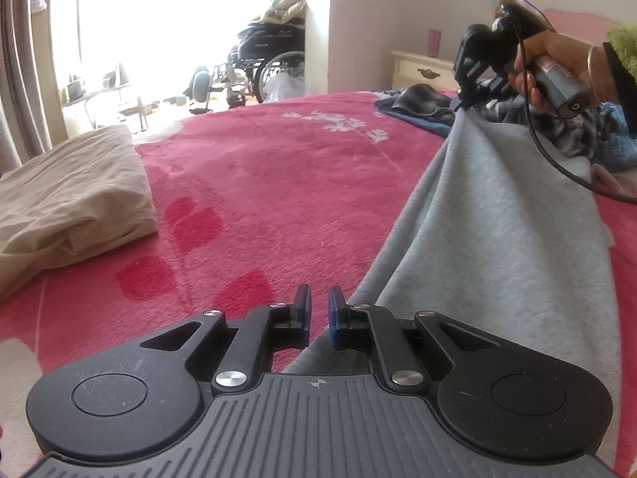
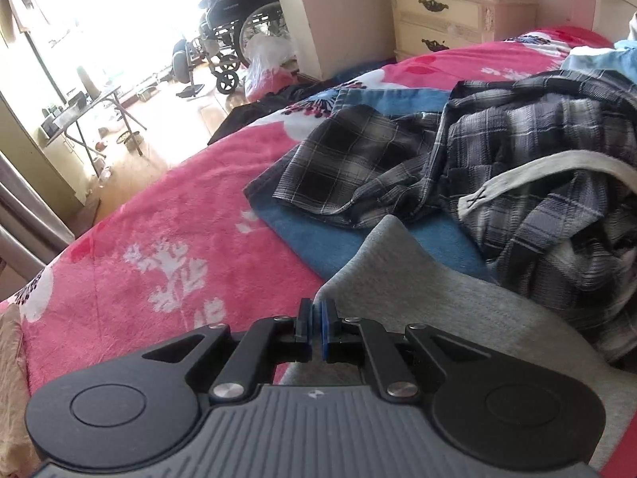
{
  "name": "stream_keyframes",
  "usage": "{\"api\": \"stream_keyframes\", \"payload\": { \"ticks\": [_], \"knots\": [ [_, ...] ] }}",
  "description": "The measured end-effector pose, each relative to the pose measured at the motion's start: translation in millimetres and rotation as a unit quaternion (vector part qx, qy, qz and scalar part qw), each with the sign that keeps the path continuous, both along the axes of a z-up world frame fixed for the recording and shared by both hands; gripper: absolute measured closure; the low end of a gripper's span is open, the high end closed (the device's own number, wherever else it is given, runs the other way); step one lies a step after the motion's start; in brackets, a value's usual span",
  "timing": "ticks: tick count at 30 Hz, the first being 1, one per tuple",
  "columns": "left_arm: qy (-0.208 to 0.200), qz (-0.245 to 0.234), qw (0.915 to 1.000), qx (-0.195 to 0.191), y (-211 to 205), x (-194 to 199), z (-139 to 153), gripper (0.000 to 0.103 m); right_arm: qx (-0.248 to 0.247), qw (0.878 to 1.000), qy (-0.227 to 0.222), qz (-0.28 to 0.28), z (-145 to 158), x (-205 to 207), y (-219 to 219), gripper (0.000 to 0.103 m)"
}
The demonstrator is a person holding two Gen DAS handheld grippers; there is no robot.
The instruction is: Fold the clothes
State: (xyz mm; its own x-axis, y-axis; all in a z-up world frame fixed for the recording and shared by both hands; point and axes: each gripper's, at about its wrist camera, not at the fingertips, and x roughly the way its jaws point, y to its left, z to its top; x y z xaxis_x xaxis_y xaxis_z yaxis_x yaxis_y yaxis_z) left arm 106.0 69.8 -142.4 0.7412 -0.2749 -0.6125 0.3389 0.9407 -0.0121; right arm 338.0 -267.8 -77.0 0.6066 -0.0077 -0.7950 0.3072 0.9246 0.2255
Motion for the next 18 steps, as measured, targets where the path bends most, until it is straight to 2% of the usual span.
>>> {"api": "stream_keyframes", "payload": {
  "ticks": [7,8,9,10,11,12,16,18],
  "knots": [
    [0.009,0.025,0.9989,-0.038,20.4,-10.8,14.9,0.092,0.022,0.998,0.055,-0.022,-50.3,14.6,-14.1,0.097],
    [0.010,0.029,0.9985,-0.045,23.7,-12.6,17.6,0.089,0.035,0.998,0.048,-0.024,-48.8,12.6,-17.8,0.094],
    [0.011,0.033,0.9981,-0.051,26.9,-14.5,20.2,0.087,0.046,0.998,0.043,-0.022,-45.8,10.4,-20.6,0.085],
    [0.012,0.037,0.9976,-0.058,30.2,-16.3,22.9,0.080,0.051,0.998,0.038,-0.018,-40.8,7.3,-23.1,0.079],
    [0.013,0.041,0.9970,-0.064,33.5,-18.2,25.5,0.076,0.048,0.998,0.028,-0.015,-33.4,1.6,-25.1,0.067],
    [0.014,0.045,0.9964,-0.071,36.7,-20.1,28.2,0.076,0.045,0.999,0.018,-0.013,-26.0,-4.1,-27.1,0.060],
    [0.021,0.056,0.9944,-0.087,49.2,-31.5,36.2,0.070,0.046,0.999,-0.009,0.011,6.5,-30.7,-33.6,0.060],
    [0.026,0.057,0.9946,-0.082,54.7,-42.3,36.8,0.068,0.050,0.997,-0.011,0.061,21.0,-45.8,-25.1,0.060]
  ]
}}
